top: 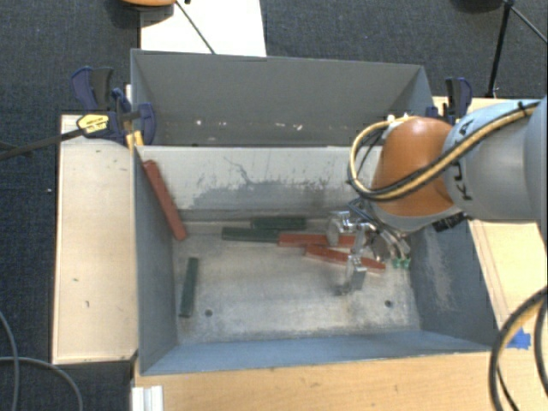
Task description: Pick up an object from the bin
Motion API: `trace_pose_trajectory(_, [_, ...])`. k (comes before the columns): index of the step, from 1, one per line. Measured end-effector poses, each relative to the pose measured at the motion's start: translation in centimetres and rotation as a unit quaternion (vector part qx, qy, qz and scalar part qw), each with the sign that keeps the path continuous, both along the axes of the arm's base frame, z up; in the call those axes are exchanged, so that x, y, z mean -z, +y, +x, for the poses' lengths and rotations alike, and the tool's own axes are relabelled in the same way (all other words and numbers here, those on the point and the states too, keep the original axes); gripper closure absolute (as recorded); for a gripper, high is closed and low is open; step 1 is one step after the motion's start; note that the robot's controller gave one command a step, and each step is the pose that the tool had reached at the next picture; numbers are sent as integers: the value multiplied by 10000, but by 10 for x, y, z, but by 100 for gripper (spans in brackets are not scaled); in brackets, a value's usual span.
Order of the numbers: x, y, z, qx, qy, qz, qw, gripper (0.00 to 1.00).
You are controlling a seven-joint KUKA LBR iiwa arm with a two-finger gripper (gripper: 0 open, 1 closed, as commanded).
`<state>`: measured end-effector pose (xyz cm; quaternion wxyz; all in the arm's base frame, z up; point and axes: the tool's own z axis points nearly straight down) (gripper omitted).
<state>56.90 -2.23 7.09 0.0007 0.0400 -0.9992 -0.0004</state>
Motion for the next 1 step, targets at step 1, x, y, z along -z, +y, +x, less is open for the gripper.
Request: trace_pose_trajectory(1, [-3,16,1,29,-16,0,10000,100])
